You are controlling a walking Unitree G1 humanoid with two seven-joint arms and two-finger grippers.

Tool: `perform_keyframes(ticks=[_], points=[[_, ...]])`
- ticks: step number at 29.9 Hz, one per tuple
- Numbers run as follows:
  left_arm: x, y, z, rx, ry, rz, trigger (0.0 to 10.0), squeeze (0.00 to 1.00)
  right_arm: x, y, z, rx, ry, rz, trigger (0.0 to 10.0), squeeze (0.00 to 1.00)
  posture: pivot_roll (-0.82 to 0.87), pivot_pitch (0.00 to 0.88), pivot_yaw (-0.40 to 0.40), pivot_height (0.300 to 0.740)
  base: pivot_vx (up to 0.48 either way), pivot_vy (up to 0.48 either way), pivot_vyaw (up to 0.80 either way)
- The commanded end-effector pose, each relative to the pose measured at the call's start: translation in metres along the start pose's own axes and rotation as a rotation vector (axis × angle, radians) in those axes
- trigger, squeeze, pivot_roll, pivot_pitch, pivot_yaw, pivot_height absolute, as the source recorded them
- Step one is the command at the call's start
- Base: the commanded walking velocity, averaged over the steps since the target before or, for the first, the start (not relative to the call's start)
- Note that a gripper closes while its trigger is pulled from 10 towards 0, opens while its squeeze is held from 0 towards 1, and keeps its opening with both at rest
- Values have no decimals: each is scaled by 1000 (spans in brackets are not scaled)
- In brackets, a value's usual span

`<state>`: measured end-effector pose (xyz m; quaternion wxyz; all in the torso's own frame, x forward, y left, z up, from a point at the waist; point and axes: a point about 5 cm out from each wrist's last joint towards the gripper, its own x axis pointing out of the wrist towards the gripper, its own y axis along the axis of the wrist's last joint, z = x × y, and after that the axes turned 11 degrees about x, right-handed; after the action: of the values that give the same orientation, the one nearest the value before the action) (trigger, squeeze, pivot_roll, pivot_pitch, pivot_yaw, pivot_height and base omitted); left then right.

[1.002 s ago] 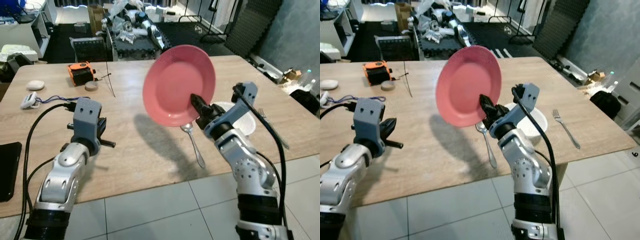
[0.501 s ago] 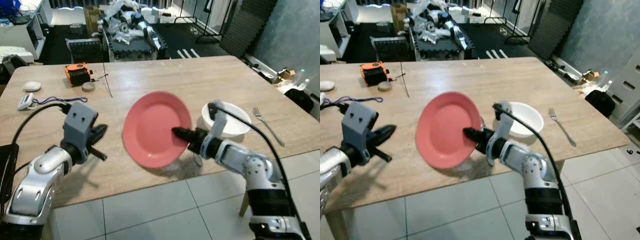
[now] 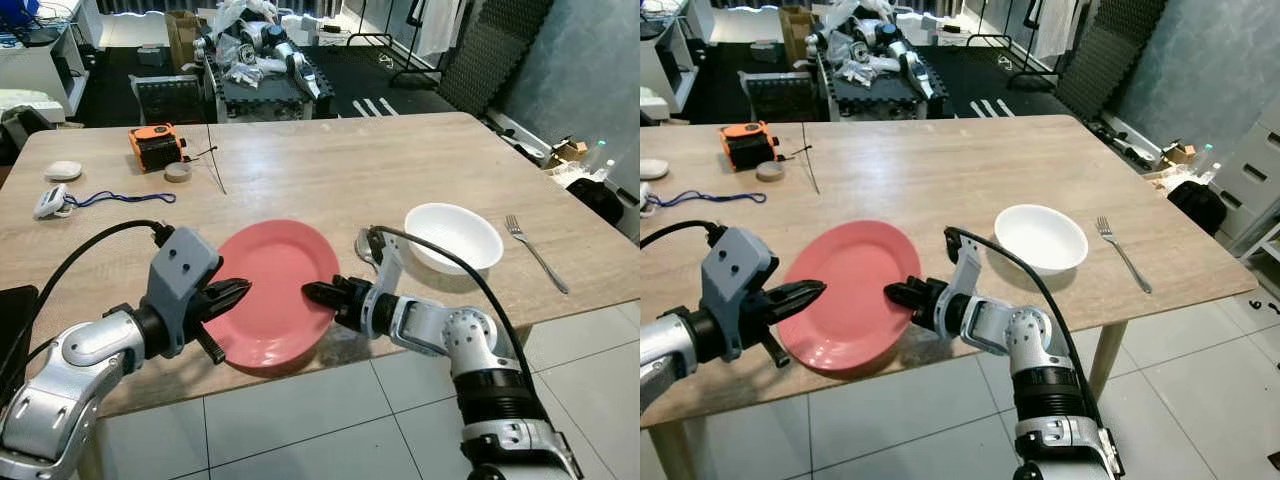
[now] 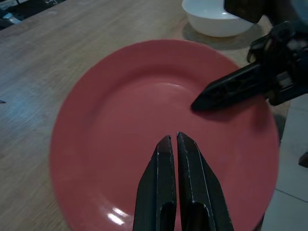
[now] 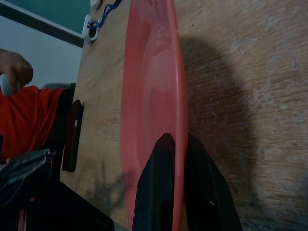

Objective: Setting the table

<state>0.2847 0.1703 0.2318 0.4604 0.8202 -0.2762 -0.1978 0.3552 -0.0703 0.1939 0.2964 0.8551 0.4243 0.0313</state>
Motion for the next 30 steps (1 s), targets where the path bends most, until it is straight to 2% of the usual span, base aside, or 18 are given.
perform_keyframes(ticks=[1,3,4,5,6,9,10,18,21,23,24,25,26,27,29,30], points=[[4,2,10,-1,-38,4,10000,0,3,-3,12,31,-81,41,10000,0,65,156,-23,740,0,0,0],[6,3,14,-7,-50,10,10000,0,6,2,10,72,-80,108,10000,0,64,156,-22,740,0,0,0],[6,3,15,-9,-51,11,10000,0,7,3,9,80,-84,126,10000,188,64,156,-22,740,0,0,0],[7,4,15,-9,-51,12,10000,0,8,5,9,82,-89,142,10000,188,68,160,-24,740,0,0,0],[7,4,16,-11,-51,13,10000,0,8,6,9,76,-96,157,10000,820,68,160,-24,740,0,0,0],[7,4,16,-13,-51,14,10000,0,8,8,10,73,-105,178,10000,843,68,162,-23,740,0,0,0],[7,4,16,-14,-50,13,10000,0,7,9,11,83,-107,182,10000,1000,68,163,-23,740,0,0,0],[-3,3,13,-58,-59,-5,10000,0,5,14,17,51,-172,223,10000,1000,70,170,-19,740,0,0,0],[-7,2,9,-55,-50,-18,10000,0,3,22,19,28,-211,284,10000,1000,76,170,-21,740,0,0,0],[-9,2,7,-55,-44,-24,10000,0,0,32,17,-55,-240,346,10000,1000,77,171,-21,740,0,0,0],[-9,2,6,-55,-43,-24,10000,0,-3,37,15,-136,-252,376,10000,1000,79,170,-21,740,0,0,0],[-9,2,6,-56,-42,-24,10000,0,-6,42,13,-216,-275,410,10000,953,79,170,-21,740,0,0,0],[-9,2,6,-56,-41,-23,10000,0,-10,49,7,-375,-290,449,10000,0,81,170,-21,740,0,0,0],[-9,2,6,-56,-41,-23,10000,0,-10,49,7,-375,-290,449,10000,0,81,170,-21,740,0,0,0],[-9,3,6,-58,-40,-23,10000,0,-17,56,-5,-574,-291,503,10000,0,78,171,-19,740,0,0,0],[-8,3,6,-60,-41,-23,10000,0,-20,59,-10,-618,-280,522,10000,0,78,172,-18,740,0,0,0]])
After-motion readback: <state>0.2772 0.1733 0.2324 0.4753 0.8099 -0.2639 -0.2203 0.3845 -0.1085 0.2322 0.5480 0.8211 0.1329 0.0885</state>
